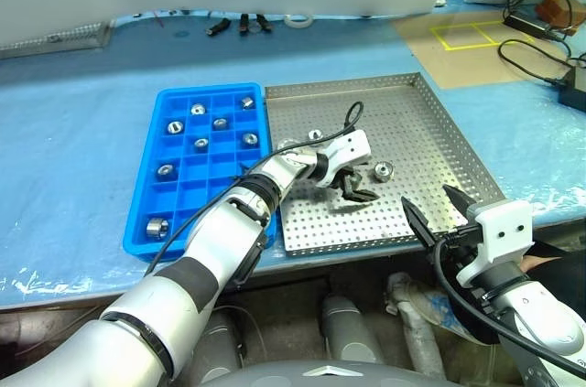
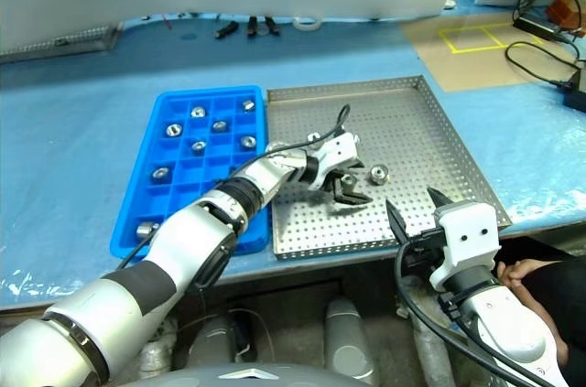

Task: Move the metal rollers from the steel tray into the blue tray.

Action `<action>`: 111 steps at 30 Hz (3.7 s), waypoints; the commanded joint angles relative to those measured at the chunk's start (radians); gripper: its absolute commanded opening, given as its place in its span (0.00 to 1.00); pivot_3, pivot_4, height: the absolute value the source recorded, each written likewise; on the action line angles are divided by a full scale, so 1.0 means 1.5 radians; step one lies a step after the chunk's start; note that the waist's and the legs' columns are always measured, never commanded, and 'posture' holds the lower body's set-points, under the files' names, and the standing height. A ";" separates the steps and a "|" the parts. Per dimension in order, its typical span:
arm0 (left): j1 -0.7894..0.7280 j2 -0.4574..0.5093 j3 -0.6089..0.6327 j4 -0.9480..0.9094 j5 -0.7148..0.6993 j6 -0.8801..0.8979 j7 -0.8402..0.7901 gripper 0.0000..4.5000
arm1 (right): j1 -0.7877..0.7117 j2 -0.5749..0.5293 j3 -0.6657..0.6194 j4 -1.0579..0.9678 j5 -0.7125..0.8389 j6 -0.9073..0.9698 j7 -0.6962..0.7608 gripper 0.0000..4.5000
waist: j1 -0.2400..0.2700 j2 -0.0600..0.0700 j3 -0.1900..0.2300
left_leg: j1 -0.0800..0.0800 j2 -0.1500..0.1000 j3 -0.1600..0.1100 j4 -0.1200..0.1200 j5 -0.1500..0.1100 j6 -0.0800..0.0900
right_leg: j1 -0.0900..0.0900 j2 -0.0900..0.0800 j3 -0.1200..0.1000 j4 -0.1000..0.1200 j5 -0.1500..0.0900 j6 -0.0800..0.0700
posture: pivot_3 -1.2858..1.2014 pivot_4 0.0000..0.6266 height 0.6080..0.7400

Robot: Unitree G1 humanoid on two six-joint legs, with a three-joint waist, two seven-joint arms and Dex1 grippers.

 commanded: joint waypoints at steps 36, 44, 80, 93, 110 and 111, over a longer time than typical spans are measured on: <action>0.046 0.059 0.039 -0.024 0.039 0.023 -0.060 0.60 | -0.084 -0.025 0.015 -0.007 0.000 0.059 0.000 0.80 | -0.051 0.000 0.000 | 0.002 -0.004 -0.003 0.001 -0.005 0.007 | 0.013 -0.007 -0.010 -0.011 0.002 -0.004 | 0.25 0.24 1.00; 0.051 0.080 0.043 -0.028 0.040 0.028 -0.058 0.40 | -0.141 -0.039 0.018 -0.003 0.010 0.099 -0.001 0.80 | -0.055 0.000 0.000 | 0.002 -0.009 -0.003 0.002 -0.006 0.009 | 0.014 -0.012 -0.010 -0.011 0.002 -0.004 | 0.27 0.24 1.00; 0.501 0.349 0.154 -0.993 -0.192 0.462 0.068 0.40 | -0.613 -0.064 0.265 0.500 0.053 -0.107 0.373 0.80 | 0.218 0.002 0.001 | 0.001 -0.003 -0.002 -0.003 -0.002 0.003 | 0.009 -0.010 -0.011 -0.006 0.002 -0.004 | 0.61 0.24 1.00; 0.530 0.373 0.136 -0.941 -0.191 0.435 0.115 0.40 | -0.585 -0.072 0.257 0.494 0.044 -0.114 0.378 0.80 | 0.221 0.002 0.001 | -0.001 0.004 -0.004 -0.007 0.005 -0.009 | -0.001 -0.001 -0.010 0.004 0.002 -0.004 | 0.60 0.24 1.00; 0.410 0.340 0.134 -0.979 -0.355 0.507 0.039 0.83 | -0.506 -0.091 0.171 0.489 0.040 -0.124 0.309 0.80 | 0.220 0.002 0.001 | 0.002 0.002 -0.004 -0.012 0.008 -0.012 | -0.001 0.000 -0.009 0.004 0.003 -0.006 | 0.54 0.24 1.00; 0.400 0.337 0.128 -0.974 -0.362 0.509 0.031 0.83 | -0.490 -0.095 0.149 0.487 0.044 -0.122 0.299 0.80 | 0.219 0.002 0.001 | 0.002 0.002 -0.003 -0.012 0.008 -0.011 | -0.001 0.000 -0.008 0.004 0.003 -0.006 | 0.53 0.24 1.00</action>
